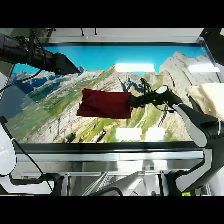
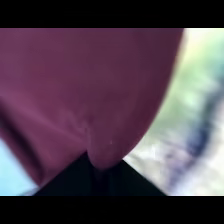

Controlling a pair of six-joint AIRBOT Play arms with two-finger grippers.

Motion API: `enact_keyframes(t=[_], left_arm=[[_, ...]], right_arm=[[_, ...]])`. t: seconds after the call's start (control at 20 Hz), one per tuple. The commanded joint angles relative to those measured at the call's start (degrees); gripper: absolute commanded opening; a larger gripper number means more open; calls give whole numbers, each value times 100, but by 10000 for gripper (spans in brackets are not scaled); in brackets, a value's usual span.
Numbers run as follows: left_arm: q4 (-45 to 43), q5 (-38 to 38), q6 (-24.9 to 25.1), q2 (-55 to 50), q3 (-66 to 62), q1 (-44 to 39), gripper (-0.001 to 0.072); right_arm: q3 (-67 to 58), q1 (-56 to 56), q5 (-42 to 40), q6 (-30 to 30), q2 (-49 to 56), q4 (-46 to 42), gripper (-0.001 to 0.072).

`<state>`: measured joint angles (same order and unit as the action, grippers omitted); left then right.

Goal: Fold the shirts.

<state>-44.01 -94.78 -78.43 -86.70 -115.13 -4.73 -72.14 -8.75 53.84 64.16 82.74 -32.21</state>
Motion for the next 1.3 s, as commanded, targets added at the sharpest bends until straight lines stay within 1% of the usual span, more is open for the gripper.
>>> enact_keyframes(t=[0.0, 0.15, 0.25, 0.4, 0.55, 0.65, 0.8, 0.85, 0.95, 1.05, 1.15, 1.2, 1.25], left_arm=[[0, -4, 0, -4, 2, 0, 14], [0, -20, 0, -4, 2, 0, 14], [-2, -17, 0, -4, 4, 0, 14], [-2, -17, 0, -4, 4, 0, 14], [-2, -15, 0, -4, 4, 0, 14], [0, -17, 2, -4, 4, 0, 14], [-2, 9, 13, -4, 4, 0, 13], [-2, 24, 35, -4, 4, 0, 14], [-2, 39, 46, -4, 4, 0, 14], [0, 39, 68, -31, 4, 0, 14], [2, 24, 90, -114, 4, 0, 14], [9, 20, 90, -173, 4, 0, 14], [9, -13, 87, -256, 4, -2, 14]], right_arm=[[-151, -9, 240, -776, -68, 909, 19], [-592, 170, 175, -859, -640, 911, 18], [-1108, 573, 153, -863, -1019, 907, 17], [-1917, 1432, 155, -516, -1143, 890, 17], [-2664, 2267, 149, -197, -907, 890, 17], [-3252, 2813, 81, 107, -599, 890, 17], [-3993, 3550, -428, 798, -111, 890, 17], [-4120, 3773, -555, 1027, -48, 890, 17], [-4264, 4218, -662, 1276, -79, 828, 17], [-4312, 4712, -428, 1650, -286, 308, 16], [-4310, 5143, -116, 2468, -573, -732, 15], [-4310, 5401, 59, 2824, -726, -1021, 16], [-4301, 5641, 297, 2933, -859, -1005, 16]])
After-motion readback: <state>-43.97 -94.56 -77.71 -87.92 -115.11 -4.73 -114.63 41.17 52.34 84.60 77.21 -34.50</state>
